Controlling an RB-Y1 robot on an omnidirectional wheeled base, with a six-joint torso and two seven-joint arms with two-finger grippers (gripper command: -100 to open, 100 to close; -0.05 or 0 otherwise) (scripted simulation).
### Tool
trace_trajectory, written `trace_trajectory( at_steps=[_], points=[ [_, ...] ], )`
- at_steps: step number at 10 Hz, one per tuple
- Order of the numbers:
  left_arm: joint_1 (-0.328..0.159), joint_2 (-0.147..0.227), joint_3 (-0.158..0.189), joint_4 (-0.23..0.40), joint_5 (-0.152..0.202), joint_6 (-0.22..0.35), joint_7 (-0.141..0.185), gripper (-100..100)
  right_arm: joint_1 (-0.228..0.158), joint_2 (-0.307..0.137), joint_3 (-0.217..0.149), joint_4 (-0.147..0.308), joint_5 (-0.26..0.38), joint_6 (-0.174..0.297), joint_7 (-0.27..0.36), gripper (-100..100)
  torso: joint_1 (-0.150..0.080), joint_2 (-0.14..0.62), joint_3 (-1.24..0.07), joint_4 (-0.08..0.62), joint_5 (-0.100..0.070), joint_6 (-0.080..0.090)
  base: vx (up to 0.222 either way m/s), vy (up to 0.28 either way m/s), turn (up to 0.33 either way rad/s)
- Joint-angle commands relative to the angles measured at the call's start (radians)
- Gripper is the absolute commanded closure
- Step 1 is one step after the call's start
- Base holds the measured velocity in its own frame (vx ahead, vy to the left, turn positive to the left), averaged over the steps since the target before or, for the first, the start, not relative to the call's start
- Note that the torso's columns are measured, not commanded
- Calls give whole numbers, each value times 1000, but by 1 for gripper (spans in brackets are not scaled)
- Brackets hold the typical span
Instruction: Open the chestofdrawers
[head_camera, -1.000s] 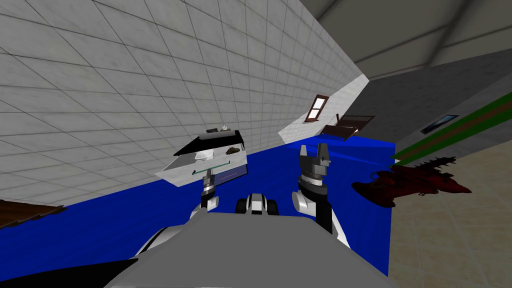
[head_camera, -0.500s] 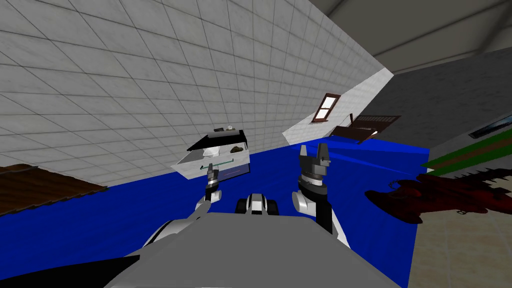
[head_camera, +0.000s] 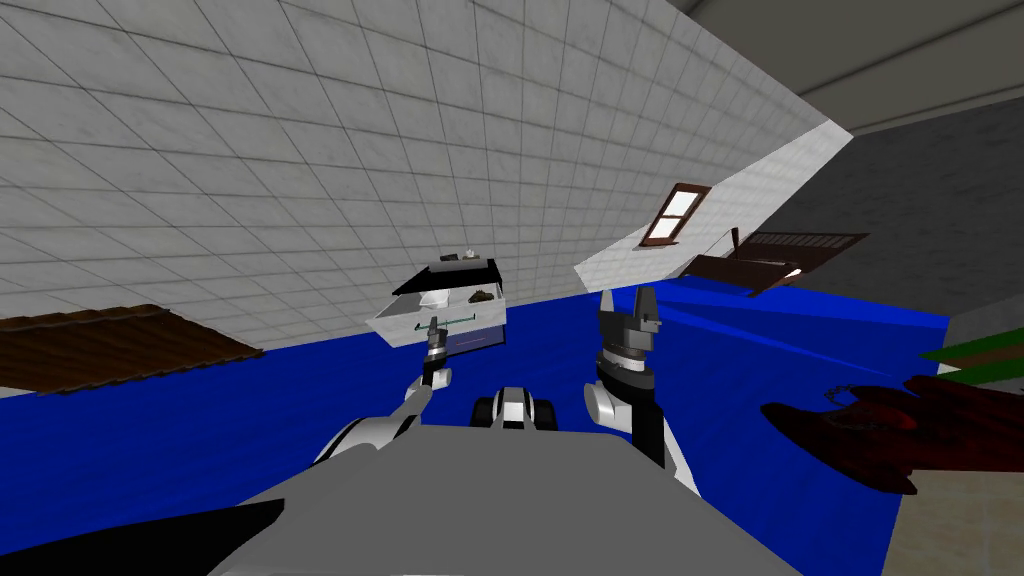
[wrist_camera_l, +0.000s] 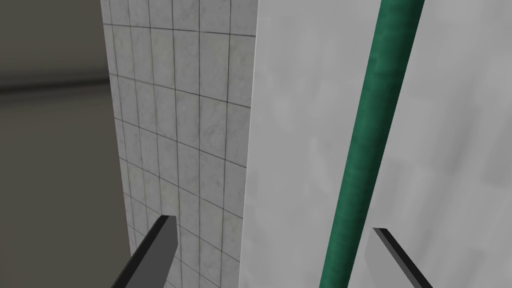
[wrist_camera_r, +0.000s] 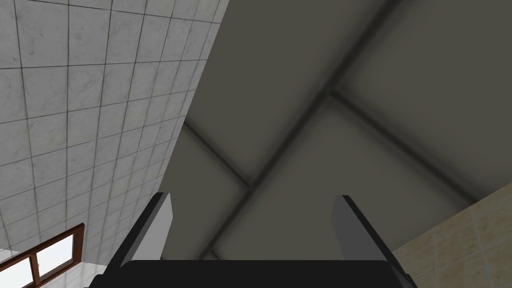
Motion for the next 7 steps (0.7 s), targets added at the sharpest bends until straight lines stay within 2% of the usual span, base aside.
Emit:
trace_trajectory(
  at_steps=[1,2,3,5,6,7],
  points=[
    [-41,-7,-9,-6,-22,28,2,-100,0,0,0,0,0,0,0,0,1,1,0,0,0,-1,-23,3,91],
    [-41,-7,-9,4,-22,28,2,-100,0,0,0,0,0,0,0,0,1,0,0,0,1,0,-10,-1,-33],
    [-65,-14,-14,-2,-37,51,1,-100,0,0,0,0,0,0,0,0,0,0,0,-1,1,0,-14,-1,143],
    [-64,-11,-14,2,-35,53,3,-100,0,0,0,0,0,0,0,0,1,1,1,1,0,-1,-5,-1,48],
    [-67,-11,-14,7,-35,49,3,0,0,0,0,0,0,0,0,0,1,1,1,0,0,-1,0,0,0],
    [-66,-11,-14,7,-35,49,3,0,0,0,0,0,0,0,0,0,1,1,0,0,0,-1,0,0,0]
  ],
)
